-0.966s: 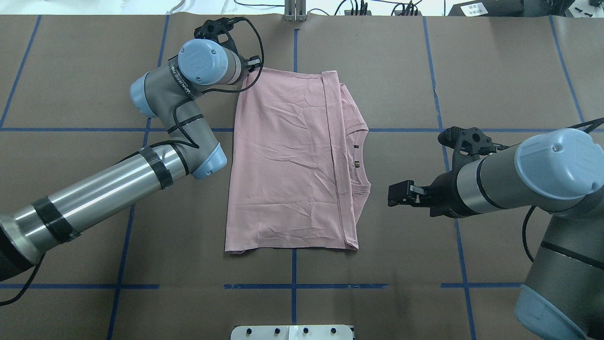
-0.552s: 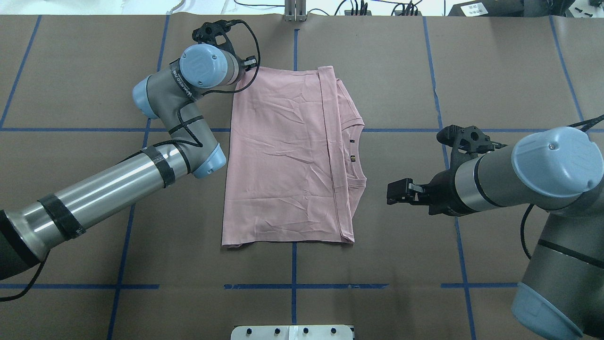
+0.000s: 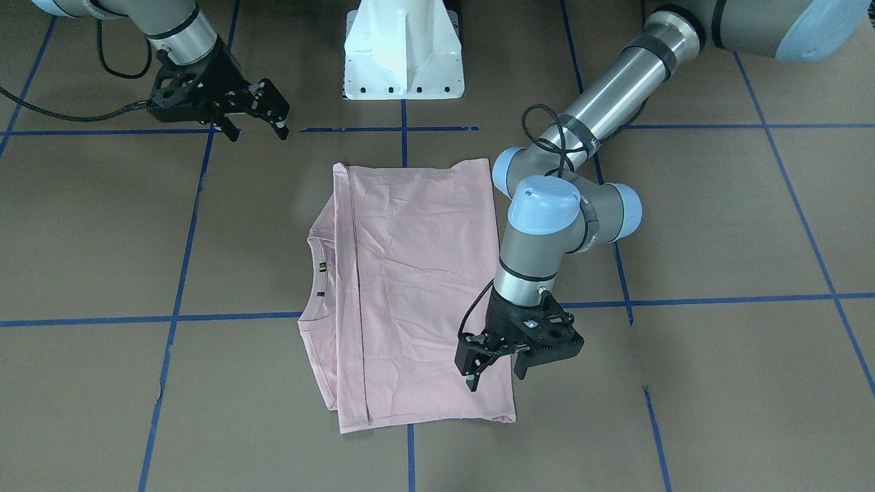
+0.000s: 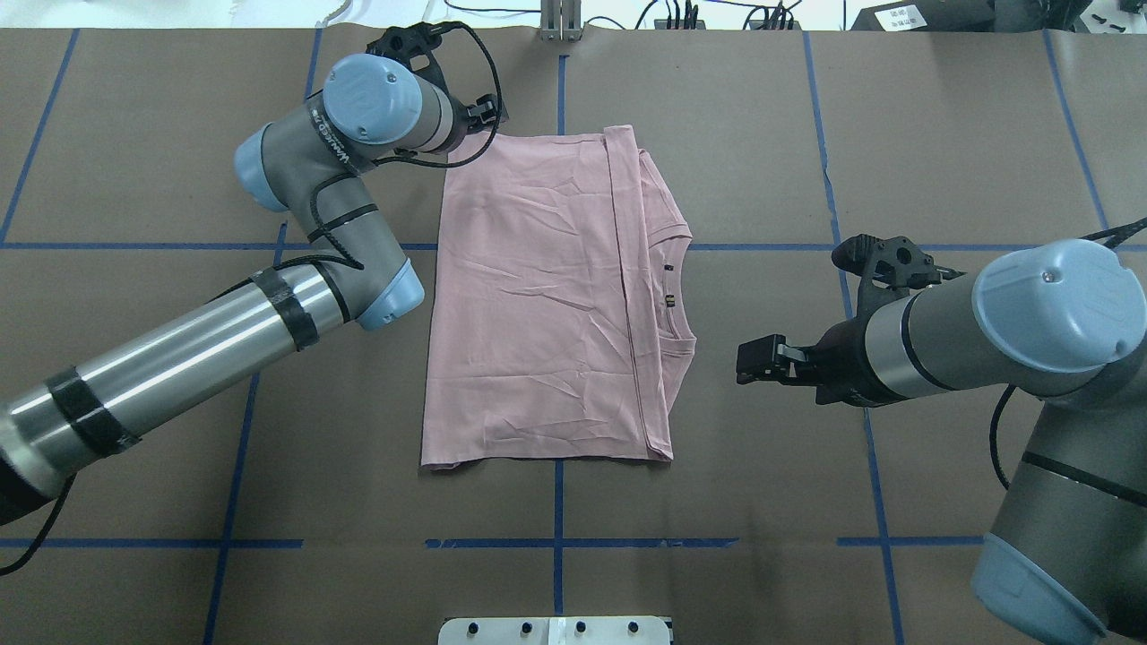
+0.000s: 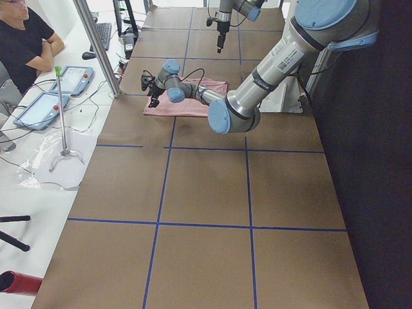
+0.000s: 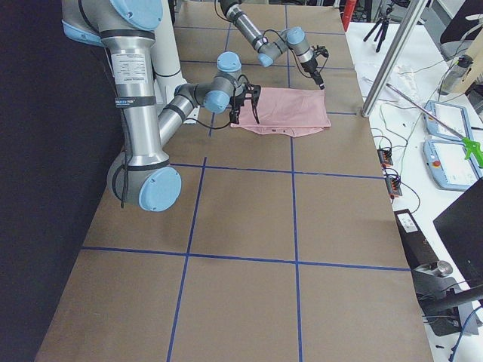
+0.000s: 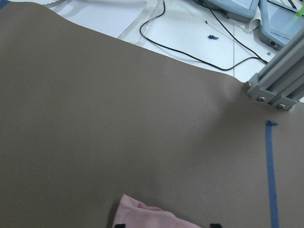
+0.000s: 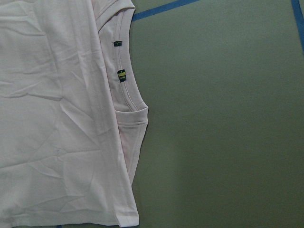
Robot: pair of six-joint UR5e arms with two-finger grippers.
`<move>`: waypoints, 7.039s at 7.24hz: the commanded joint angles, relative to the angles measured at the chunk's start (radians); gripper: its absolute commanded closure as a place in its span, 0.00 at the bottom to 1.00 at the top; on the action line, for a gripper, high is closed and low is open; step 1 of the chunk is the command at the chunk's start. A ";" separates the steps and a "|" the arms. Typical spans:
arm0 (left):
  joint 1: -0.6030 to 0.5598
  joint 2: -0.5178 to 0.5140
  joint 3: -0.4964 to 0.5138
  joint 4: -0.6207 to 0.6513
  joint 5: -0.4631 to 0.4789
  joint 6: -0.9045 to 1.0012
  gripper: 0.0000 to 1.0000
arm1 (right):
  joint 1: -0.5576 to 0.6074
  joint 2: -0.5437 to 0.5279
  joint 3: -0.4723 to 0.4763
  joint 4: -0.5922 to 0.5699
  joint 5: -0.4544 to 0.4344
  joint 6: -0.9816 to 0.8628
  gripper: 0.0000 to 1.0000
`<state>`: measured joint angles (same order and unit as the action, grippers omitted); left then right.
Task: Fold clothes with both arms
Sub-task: 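Move the left gripper down to the shirt's edge nearest the robot, then bring the right gripper to the shirt's corner nearest the robot, then grasp the shirt's near edge with both grippers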
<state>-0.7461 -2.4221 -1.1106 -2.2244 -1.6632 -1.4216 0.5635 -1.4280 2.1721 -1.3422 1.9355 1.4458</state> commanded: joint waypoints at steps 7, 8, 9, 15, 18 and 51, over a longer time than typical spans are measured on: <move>0.414 0.383 -0.750 0.578 0.058 -0.693 0.00 | -0.001 0.000 -0.002 -0.002 -0.009 0.007 0.00; 0.433 0.399 -0.750 0.578 0.060 -0.709 0.00 | -0.001 0.000 0.000 -0.002 -0.009 0.007 0.00; 0.476 0.409 -0.747 0.578 0.060 -0.738 0.00 | -0.002 0.000 -0.005 -0.002 -0.010 0.008 0.00; 0.485 0.419 -0.747 0.578 0.060 -0.738 0.42 | -0.001 0.000 -0.005 -0.002 -0.015 0.008 0.00; 0.473 0.411 -0.749 0.578 0.062 -0.740 1.00 | 0.001 0.000 -0.005 -0.002 -0.015 0.008 0.00; 0.468 0.425 -0.849 0.582 0.053 -0.583 1.00 | -0.189 0.321 -0.358 -0.097 -0.216 0.338 1.00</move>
<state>-0.2930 -1.9998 -1.9290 -1.6447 -1.6113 -2.0044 0.3755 -1.0958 1.8004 -1.4402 1.7149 1.7856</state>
